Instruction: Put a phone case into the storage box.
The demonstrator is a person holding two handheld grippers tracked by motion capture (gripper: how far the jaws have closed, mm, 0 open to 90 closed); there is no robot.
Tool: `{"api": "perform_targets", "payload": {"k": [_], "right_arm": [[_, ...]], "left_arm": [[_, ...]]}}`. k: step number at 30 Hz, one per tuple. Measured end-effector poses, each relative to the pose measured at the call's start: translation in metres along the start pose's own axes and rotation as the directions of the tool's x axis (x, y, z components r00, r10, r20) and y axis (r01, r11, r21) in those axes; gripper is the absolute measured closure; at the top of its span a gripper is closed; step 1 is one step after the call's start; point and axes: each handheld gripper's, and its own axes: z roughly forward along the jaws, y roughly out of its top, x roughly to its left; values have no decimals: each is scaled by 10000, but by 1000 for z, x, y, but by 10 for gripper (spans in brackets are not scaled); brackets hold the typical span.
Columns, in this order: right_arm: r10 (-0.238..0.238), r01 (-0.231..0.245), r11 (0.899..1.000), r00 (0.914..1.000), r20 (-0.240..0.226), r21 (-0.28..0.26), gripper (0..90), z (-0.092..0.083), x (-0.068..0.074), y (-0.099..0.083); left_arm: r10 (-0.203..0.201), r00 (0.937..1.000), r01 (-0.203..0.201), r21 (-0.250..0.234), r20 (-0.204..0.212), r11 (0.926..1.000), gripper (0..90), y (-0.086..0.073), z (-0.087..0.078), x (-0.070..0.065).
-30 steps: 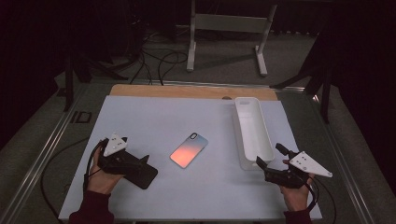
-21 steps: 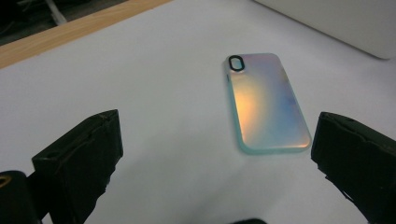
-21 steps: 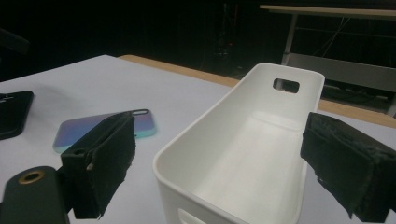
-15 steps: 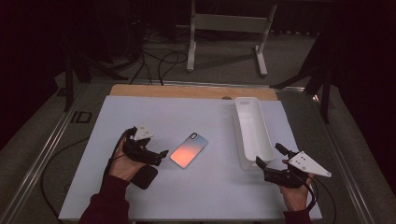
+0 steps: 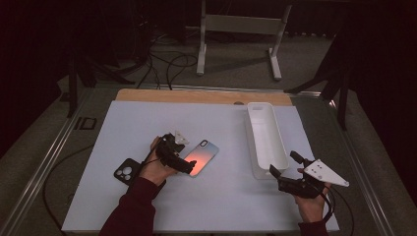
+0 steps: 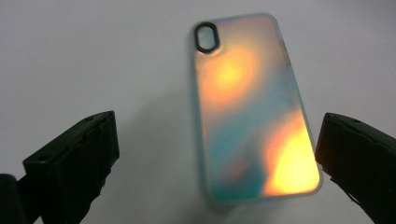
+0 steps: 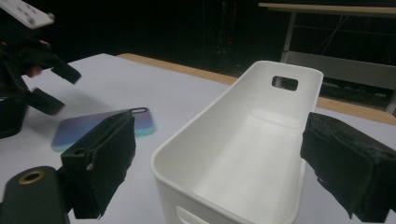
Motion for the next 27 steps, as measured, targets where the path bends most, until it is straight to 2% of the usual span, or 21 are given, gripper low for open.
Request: {"api": "perform_targets", "payload": {"k": [3, 10, 12, 19, 27], "right_arm": [[-21, 21, 10000, 10000, 25, 5, 100, 0, 0, 0], [-53, 53, 10000, 9999, 89, 12, 101, -1, -1, 0], [-36, 36, 10000, 9999, 94, 11, 100, -1, -1, 0], [-72, 72, 10000, 9999, 130, 15, 101, -1, -1, 0], [-23, 23, 10000, 9998, 178, 5, 101, -1, -1, 0]], "left_arm": [[-57, 9999, 54, 311, 106, 9995, 0, 1, 11, -5], [-84, 10000, 79, 958, 47, 9954, 0, 2, 32, -13], [-164, 9997, 145, 955, 186, 9953, 0, 3, 34, -14], [6, 9996, -40, 1199, 289, 9928, 0, 3, 41, -19], [-206, 9989, 145, 1429, 412, 9896, 29, 2, 43, -18]]}}
